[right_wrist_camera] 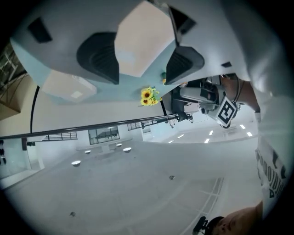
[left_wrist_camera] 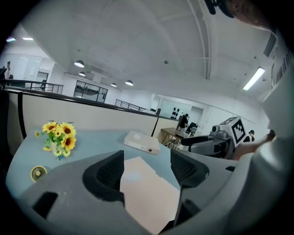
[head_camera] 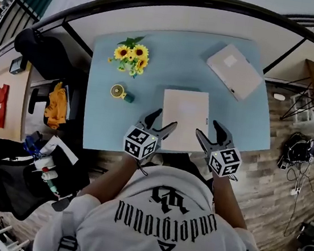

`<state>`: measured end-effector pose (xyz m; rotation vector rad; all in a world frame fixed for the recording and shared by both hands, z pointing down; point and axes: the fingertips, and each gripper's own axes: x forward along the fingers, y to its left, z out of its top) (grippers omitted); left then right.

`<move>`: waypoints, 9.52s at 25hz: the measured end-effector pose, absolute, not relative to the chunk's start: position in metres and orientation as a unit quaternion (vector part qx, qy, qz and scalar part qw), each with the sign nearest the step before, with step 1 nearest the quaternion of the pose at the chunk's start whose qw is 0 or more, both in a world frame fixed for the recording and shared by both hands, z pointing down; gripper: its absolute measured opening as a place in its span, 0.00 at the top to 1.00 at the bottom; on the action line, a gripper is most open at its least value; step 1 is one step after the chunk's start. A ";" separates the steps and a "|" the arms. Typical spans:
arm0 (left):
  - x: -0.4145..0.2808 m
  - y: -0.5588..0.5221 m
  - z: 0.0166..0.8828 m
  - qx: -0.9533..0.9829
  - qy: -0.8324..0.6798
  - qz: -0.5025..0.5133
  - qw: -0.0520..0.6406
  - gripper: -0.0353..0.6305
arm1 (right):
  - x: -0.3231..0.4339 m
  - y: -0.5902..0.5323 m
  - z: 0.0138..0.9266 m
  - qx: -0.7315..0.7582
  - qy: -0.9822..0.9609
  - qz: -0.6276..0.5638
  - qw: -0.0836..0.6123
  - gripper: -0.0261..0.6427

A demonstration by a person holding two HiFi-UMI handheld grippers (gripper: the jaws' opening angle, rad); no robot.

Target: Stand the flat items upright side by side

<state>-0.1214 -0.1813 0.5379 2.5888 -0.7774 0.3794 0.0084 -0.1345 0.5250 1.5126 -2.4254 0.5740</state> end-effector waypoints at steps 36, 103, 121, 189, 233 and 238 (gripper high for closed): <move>-0.119 -0.208 0.796 0.773 -0.300 0.270 0.489 0.42 | 0.058 -0.189 0.788 0.368 -0.751 0.496 0.234 0.49; -0.139 -0.306 0.628 0.888 -0.387 0.198 0.150 0.37 | 0.062 -0.278 0.604 0.580 -0.784 0.102 0.195 0.44; -0.112 -0.213 0.566 0.951 -0.250 0.148 0.110 0.38 | 0.031 -0.128 0.527 0.663 -0.734 0.102 0.107 0.47; 0.245 -0.333 0.592 0.876 -0.407 0.129 0.224 0.37 | 0.366 -0.321 0.563 0.435 -0.873 0.130 0.179 0.48; 0.252 -0.422 0.793 0.678 -0.512 0.161 0.502 0.38 | 0.389 -0.503 0.779 0.234 -0.837 0.328 0.370 0.47; 0.256 -0.402 0.775 0.700 -0.499 0.180 0.479 0.38 | 0.398 -0.473 0.756 0.270 -0.837 0.311 0.360 0.48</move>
